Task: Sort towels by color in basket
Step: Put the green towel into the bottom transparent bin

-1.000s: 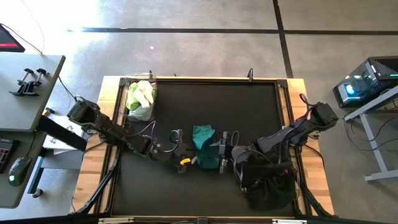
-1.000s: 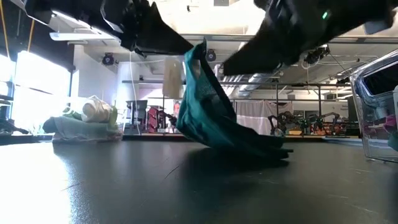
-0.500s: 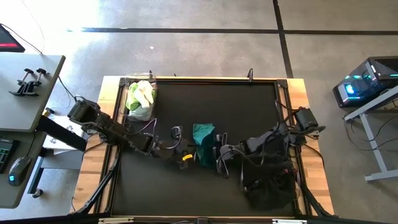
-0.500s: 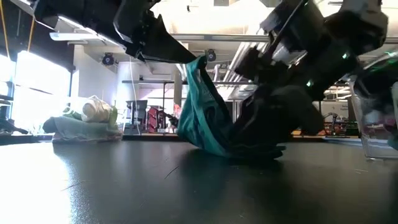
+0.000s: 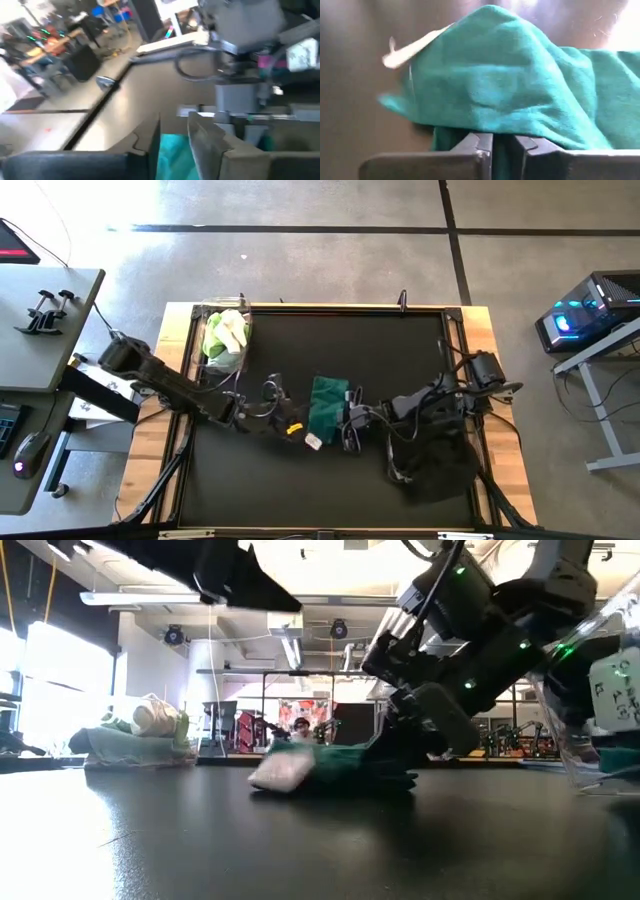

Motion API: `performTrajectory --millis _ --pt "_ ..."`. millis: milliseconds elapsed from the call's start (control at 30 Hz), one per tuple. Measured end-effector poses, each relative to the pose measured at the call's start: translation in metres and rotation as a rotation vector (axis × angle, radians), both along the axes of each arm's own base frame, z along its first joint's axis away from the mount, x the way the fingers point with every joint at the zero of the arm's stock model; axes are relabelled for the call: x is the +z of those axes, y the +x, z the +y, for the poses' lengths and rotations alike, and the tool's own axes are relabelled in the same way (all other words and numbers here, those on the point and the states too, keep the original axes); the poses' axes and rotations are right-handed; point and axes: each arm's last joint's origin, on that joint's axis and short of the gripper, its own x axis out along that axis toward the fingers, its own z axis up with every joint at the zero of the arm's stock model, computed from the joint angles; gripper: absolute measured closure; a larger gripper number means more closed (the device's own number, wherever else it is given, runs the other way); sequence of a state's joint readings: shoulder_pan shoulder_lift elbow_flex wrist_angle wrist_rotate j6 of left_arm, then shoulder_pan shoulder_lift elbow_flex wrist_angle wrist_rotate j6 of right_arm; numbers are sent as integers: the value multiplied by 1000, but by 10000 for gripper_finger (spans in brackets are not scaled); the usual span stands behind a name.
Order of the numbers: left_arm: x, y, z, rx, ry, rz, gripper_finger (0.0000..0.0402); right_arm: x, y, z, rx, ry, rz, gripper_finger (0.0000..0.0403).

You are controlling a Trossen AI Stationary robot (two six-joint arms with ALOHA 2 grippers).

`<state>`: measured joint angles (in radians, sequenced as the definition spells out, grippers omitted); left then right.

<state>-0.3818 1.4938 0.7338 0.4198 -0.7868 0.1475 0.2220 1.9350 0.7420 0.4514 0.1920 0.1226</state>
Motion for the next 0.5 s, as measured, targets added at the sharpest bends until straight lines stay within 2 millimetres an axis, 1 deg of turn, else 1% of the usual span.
performTrajectory --millis 67,133,167,233,300,400,500 --pt "10 -8 -3 19 11 -20 300 11 -3 5 12 -3 -18 379" --pt "20 -16 -6 22 11 -38 291 25 -8 11 37 -25 -33 378" --pt "24 -20 -7 23 15 -40 289 36 -10 14 45 -51 -71 383" --pt "30 -27 -9 23 15 -41 287 69 -13 23 49 -107 -203 393" --pt "34 -34 -11 31 -2 -42 287 102 -22 34 49 -169 -323 395" --pt "33 -40 -12 39 -40 -26 287 141 -49 54 51 -227 -431 392" --pt "25 -44 -14 46 -63 20 287 186 -84 73 88 -198 -475 396"
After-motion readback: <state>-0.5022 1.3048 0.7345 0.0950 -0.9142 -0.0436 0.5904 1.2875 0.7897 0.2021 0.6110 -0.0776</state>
